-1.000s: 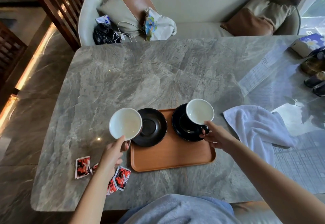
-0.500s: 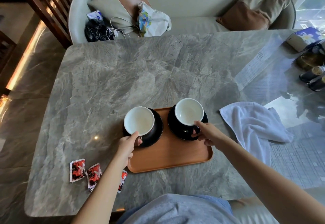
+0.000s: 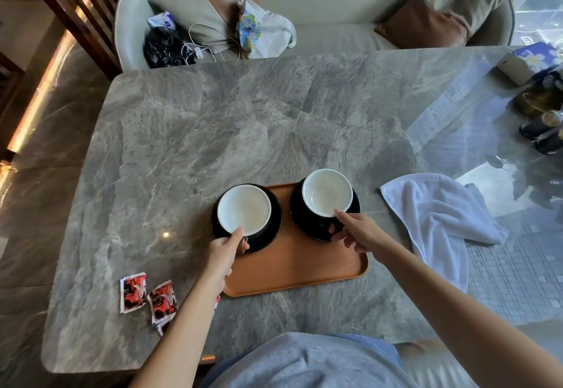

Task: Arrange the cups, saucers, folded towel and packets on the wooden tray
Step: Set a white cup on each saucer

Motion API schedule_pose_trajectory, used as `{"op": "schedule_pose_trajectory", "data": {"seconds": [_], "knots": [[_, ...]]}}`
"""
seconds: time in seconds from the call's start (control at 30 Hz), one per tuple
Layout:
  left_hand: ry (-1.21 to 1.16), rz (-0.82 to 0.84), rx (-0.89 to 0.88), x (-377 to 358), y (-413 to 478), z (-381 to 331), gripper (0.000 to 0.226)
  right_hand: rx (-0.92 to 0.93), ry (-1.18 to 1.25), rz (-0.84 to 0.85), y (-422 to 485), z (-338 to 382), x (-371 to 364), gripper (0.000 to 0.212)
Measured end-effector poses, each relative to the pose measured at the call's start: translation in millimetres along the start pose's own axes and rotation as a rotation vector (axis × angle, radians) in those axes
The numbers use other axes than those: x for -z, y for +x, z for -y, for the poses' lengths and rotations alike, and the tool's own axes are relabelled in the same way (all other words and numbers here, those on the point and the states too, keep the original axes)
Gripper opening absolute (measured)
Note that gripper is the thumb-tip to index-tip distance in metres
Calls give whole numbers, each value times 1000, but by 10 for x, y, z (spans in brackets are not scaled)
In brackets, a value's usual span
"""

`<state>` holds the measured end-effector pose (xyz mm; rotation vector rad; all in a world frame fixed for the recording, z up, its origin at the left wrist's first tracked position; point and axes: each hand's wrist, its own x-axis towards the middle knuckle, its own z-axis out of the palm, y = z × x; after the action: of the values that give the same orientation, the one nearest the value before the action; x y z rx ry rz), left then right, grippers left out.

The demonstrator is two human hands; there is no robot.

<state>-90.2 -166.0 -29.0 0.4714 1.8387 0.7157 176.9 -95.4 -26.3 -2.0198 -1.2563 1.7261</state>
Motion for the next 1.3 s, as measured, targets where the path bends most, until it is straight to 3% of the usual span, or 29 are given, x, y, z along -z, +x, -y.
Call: {"op": "schedule_pose_trajectory", "data": {"seconds": [0.53, 0.8, 1.0, 1.3], "knots": [[20, 54, -50, 7, -70, 6, 39, 104, 37, -55, -67, -53, -60, 46], [98, 51, -233, 63, -149, 40, 27, 146, 44, -64, -171, -74, -69, 35], [161, 35, -289, 94, -97, 159, 12, 147, 36, -26, -257, -106, -134, 26], [151, -3, -337, 50, -83, 203, 9, 164, 36, 6, -285, -91, -191, 27]]}}
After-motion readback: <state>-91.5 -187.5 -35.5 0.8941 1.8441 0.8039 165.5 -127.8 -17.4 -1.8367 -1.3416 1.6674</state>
